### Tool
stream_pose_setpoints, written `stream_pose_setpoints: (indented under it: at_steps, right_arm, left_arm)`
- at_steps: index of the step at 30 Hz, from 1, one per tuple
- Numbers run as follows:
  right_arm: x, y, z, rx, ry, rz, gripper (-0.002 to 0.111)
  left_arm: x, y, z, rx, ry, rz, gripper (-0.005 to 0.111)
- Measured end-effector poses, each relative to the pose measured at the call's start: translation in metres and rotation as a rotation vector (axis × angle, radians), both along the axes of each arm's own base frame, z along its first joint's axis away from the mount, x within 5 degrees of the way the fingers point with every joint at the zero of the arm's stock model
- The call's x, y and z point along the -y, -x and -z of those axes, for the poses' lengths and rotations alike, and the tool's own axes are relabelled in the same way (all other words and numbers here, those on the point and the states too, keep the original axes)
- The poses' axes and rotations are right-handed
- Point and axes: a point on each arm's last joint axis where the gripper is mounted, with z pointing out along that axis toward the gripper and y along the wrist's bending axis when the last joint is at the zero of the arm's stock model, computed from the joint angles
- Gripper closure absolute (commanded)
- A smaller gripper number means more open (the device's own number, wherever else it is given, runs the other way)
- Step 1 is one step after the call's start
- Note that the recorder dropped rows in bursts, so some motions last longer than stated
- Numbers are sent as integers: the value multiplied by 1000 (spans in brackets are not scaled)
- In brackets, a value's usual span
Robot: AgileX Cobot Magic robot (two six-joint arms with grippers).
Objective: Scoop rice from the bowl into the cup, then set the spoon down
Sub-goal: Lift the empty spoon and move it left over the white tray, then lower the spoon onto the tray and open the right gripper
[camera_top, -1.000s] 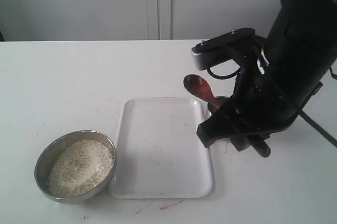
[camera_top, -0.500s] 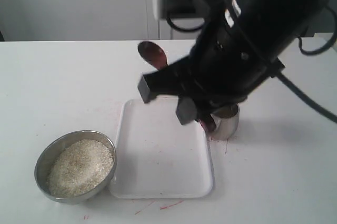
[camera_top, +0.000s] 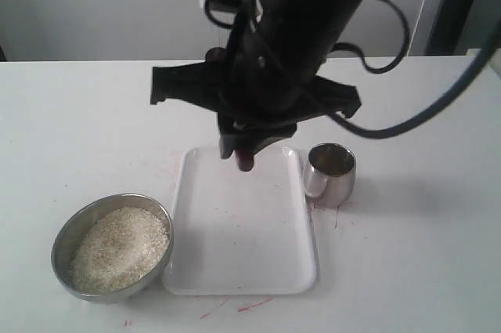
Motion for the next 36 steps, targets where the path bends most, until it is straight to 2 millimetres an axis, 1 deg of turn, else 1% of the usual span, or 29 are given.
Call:
stream_pose_setpoints:
  at_steps: [3,5,12,16,21,25,30,33,36]
  right_arm:
    - [-14,-4,15,-18,5,-9,108]
    - [-19,-6,24,-35,16,-12,108]
    - [-30,-11,43,-70,45,-22,108]
    - [-36,-19,57,-72,50,-20,108]
    - [-42,-33,92,-99,143,-26,108]
    - [-44,-42,122,-130,227,12,108]
    - [-47,-48,148,-168,266,65,108]
    - [-49,-49,157,-178,273,73,108]
    - [-50,-50,159,-174,268,77,108]
  left_arm:
    - [0,0,0,0,0,0,92]
    - [0,0,0,0,0,0,92]
    - [0,0,0,0,0,0,92]
    - [0,0,0,0,0,0,92]
    - [0,0,0,0,0,0,92]
    - [0,0,0,0,0,0,92]
    - [0,0,0,0,0,0,92]
    - [0,0,0,0,0,0,92]
    - [0,0,0,0,0,0,92]
